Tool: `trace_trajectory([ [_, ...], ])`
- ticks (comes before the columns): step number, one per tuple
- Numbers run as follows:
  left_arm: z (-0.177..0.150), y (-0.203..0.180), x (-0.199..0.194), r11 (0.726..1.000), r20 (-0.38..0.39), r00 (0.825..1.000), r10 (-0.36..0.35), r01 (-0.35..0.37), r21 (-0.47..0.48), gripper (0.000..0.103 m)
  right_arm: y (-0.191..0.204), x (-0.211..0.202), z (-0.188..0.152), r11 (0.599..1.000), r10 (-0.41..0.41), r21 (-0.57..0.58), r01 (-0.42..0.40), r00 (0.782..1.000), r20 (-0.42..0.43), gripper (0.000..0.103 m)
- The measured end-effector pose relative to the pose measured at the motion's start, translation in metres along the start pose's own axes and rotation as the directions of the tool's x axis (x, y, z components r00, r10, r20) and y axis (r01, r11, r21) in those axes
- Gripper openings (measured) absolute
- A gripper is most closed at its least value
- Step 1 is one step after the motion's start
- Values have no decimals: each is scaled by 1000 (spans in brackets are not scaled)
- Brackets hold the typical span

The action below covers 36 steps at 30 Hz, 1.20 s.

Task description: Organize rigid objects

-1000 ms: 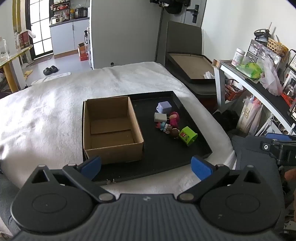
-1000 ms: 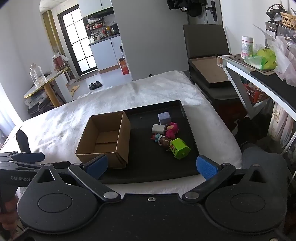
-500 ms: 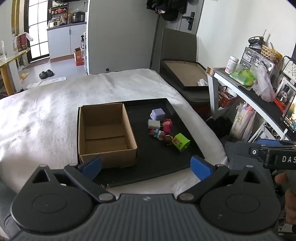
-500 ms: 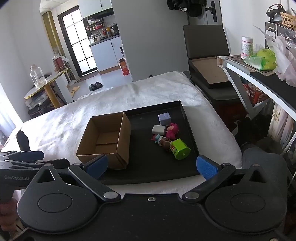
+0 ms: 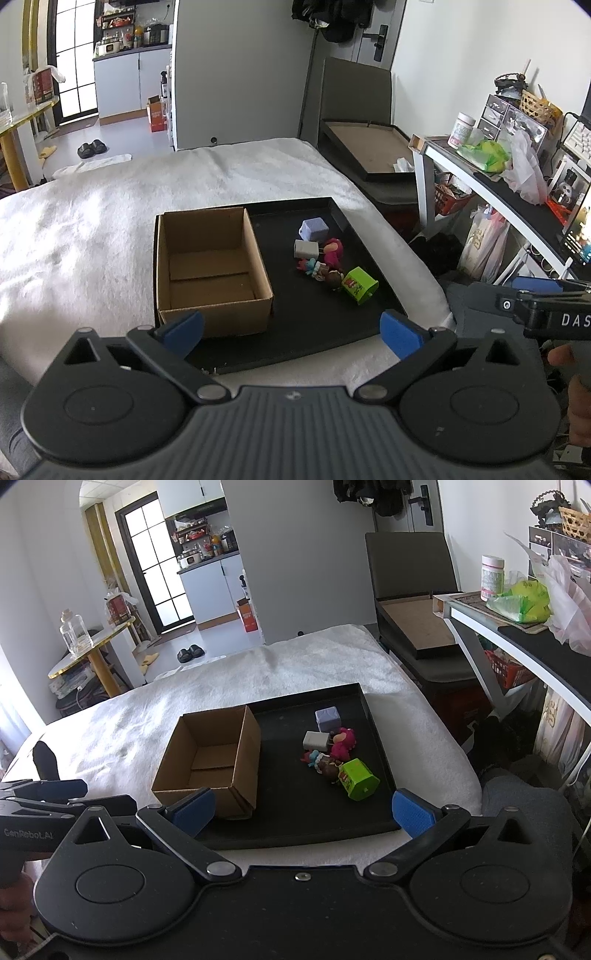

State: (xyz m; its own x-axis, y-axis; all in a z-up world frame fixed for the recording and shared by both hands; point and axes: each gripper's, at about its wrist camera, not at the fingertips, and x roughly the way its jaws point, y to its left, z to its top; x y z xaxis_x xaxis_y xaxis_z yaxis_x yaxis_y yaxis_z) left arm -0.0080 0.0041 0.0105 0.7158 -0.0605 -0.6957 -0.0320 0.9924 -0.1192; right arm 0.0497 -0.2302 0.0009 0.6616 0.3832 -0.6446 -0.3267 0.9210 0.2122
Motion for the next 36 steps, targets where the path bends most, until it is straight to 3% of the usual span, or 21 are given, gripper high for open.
trace_trajectory([
  [21,2,2,-10,1000,39,999,1,0,-17,101,2,-2,-1,1000,-6,-20,6,1000,-6,103],
  [36,1,8,-9,1000,23,1000,9,-8,-25,101,3,-3,-1,1000,-5,-24,4,1000,-5,103],
])
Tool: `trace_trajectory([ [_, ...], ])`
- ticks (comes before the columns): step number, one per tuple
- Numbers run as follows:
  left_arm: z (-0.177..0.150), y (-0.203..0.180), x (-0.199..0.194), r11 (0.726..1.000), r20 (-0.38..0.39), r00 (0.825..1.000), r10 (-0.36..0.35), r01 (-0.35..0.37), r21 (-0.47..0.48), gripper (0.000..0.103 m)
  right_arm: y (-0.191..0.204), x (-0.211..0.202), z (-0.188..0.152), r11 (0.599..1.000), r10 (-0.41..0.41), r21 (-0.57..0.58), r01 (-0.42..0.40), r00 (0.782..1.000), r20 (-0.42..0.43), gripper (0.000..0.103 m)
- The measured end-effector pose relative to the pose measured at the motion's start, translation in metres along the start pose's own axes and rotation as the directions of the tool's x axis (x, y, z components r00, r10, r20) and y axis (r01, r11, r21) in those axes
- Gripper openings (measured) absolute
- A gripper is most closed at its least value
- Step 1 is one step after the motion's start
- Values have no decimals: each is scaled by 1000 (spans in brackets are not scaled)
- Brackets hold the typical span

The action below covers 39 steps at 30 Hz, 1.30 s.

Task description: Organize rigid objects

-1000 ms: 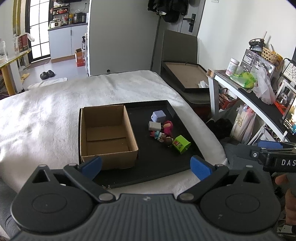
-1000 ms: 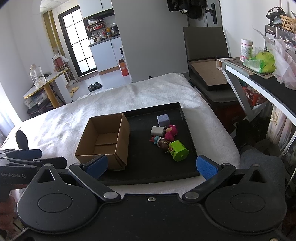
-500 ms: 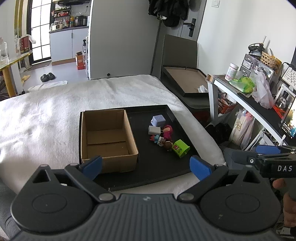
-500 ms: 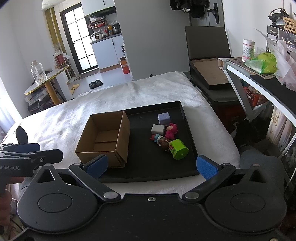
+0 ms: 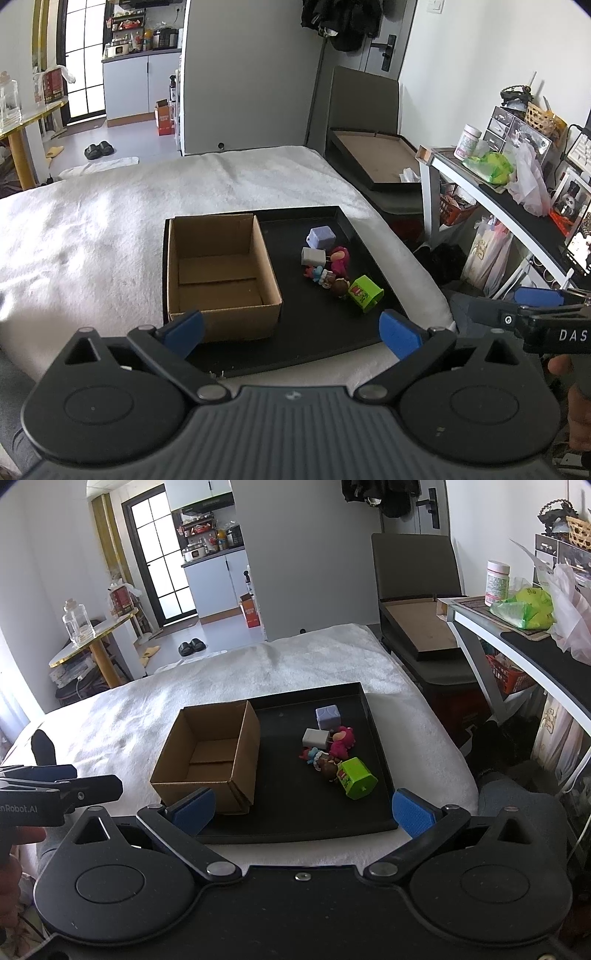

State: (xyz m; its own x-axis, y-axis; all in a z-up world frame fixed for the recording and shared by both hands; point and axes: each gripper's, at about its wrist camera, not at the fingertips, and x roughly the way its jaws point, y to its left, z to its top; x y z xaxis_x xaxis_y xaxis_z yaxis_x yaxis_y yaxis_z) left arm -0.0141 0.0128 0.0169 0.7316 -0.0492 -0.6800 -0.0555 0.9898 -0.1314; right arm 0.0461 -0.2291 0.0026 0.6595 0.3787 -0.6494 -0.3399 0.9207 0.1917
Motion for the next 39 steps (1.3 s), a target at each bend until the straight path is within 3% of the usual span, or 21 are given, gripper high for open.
trace_trajectory([
  [25,12,20,29,999,-33,999,5,-6,-37,101,-3,22,2,1000,22,-15,-22,1000,-1,103],
  [39,35,41,76,994,-81,995,55,-62,-90,101,-28,57,15,999,11,33,-9,999,-38,103],
])
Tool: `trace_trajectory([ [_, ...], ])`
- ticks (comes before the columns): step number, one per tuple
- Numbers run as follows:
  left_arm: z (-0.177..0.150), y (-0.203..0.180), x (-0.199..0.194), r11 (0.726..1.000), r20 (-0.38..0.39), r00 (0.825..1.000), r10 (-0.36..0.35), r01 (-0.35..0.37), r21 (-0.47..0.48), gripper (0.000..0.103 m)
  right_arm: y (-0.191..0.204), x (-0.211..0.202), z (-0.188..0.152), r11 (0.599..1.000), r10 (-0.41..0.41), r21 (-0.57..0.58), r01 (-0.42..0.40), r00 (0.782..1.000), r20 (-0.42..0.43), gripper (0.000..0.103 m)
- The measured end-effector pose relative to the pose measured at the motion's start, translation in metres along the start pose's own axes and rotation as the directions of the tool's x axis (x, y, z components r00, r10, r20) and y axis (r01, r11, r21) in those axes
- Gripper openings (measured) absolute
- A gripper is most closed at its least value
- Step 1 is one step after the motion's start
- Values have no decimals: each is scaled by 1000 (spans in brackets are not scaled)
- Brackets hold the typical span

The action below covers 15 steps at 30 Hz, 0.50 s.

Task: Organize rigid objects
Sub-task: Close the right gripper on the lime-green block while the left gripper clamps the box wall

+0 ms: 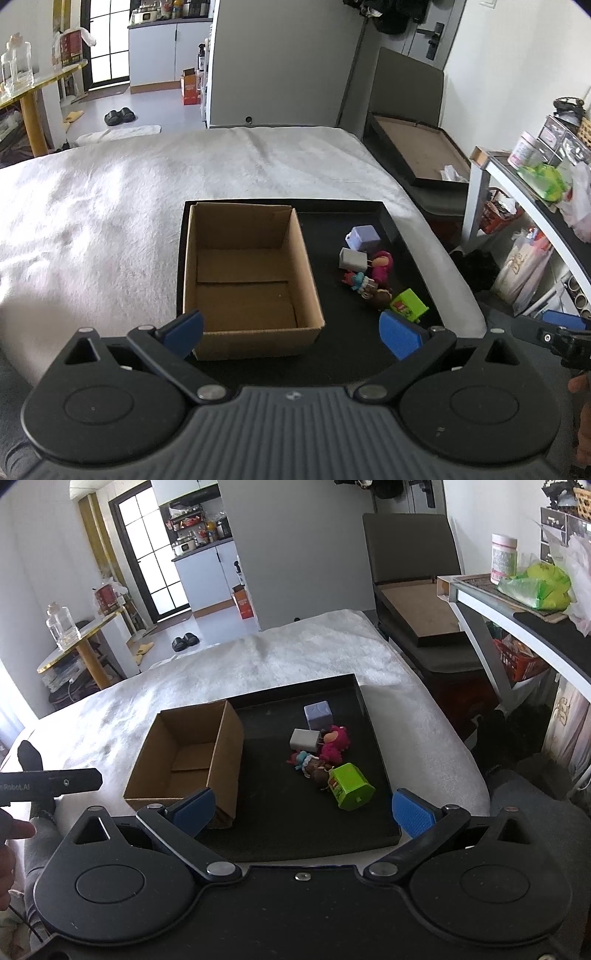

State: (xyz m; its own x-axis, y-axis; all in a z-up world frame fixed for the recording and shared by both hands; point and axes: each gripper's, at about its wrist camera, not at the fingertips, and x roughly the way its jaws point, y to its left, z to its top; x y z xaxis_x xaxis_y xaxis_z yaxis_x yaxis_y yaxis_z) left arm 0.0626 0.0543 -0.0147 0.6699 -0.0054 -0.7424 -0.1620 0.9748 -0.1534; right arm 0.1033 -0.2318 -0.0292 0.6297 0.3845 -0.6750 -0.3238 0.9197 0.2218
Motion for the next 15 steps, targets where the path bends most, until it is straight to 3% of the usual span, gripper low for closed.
trace_trajectory([
  [15,11,34,60,999,-88,996,13,-16,-36,98,-12,45,5,1000,6,-19,-8,998,-66,103],
])
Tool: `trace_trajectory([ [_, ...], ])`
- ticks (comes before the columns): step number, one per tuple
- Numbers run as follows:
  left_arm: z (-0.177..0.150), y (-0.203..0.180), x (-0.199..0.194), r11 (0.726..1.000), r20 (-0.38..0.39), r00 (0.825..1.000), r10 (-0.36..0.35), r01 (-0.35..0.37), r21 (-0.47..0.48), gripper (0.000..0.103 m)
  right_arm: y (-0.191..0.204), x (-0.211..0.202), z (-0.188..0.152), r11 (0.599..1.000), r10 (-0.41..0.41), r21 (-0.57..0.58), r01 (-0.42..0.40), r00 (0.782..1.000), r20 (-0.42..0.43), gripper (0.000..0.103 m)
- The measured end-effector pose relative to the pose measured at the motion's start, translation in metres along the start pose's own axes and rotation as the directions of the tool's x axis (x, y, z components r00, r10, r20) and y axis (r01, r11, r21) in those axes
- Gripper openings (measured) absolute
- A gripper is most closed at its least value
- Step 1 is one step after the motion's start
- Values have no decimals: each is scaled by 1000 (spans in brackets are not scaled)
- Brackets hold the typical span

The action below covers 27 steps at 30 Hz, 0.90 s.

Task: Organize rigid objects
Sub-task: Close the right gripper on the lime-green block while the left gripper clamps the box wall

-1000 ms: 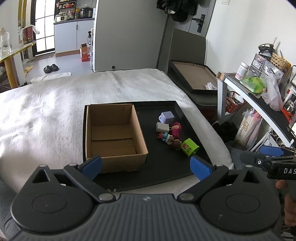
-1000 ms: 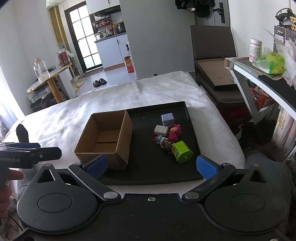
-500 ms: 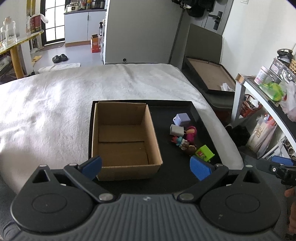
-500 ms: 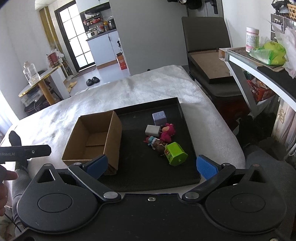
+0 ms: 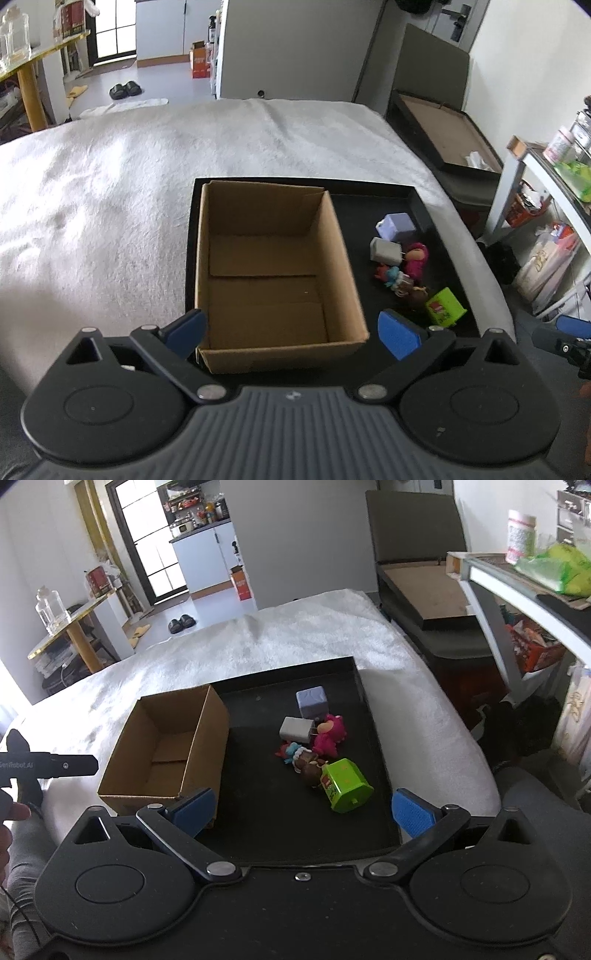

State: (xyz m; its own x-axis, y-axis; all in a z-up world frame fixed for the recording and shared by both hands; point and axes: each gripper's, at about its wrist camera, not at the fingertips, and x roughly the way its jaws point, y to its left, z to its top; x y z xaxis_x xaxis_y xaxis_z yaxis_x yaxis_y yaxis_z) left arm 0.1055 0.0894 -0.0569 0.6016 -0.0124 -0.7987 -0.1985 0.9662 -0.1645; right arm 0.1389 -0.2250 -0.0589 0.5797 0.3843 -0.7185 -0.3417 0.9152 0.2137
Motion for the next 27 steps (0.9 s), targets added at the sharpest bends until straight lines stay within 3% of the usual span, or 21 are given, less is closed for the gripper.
trace_trajectory([
  [10,11,22,39,999,-52,999,-5,3,-52,80,-5,30,10,1000,-18,-12,18,999,-38,94],
  [18,13,37,65,995,-72,996,50,-56,-83,74,-11,57,14,999,-39,-22,37,995,-89,85],
  [27,18,51,78,987,-66,991,119,-125,-97,64,-9,79,14,998,-51,-45,46,991,-126,84],
])
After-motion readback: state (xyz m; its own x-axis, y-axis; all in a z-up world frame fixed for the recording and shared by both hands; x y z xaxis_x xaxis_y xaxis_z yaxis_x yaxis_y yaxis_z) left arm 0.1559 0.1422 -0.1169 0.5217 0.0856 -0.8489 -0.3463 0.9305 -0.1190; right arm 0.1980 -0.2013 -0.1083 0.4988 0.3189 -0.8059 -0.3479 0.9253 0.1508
